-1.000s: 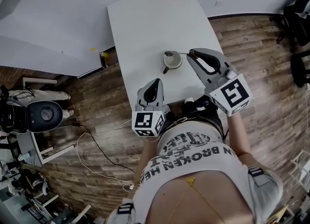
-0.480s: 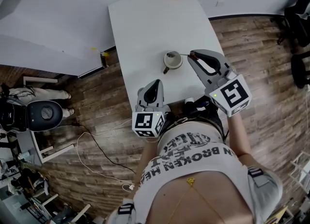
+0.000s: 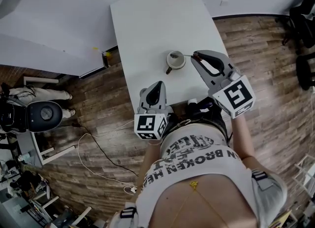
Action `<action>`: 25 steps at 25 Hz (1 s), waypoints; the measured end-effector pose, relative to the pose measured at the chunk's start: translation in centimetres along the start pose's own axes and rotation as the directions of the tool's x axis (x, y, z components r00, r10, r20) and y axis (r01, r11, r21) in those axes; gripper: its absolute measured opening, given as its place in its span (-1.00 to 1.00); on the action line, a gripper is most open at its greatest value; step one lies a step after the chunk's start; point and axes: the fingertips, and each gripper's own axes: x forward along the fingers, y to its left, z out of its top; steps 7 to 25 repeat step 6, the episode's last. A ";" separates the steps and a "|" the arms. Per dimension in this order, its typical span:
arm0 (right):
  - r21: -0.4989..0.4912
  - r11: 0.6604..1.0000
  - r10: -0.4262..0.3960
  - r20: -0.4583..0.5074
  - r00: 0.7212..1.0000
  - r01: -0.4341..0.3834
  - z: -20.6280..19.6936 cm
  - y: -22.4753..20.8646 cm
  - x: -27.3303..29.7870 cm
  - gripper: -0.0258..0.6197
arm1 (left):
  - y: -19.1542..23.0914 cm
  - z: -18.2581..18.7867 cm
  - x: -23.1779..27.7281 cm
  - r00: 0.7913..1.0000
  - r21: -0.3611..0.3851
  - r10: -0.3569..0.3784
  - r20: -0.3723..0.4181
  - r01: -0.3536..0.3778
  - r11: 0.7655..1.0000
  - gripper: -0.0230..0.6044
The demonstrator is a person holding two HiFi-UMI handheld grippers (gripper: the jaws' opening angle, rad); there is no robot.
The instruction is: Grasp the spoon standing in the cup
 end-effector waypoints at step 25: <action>-0.002 1.000 0.003 -0.011 1.000 -0.003 -0.1 0.2 0.6 -0.79 | 0.6 0.0 -0.2 1.000 -0.002 0.003 0.000 -0.003 1.000 -0.96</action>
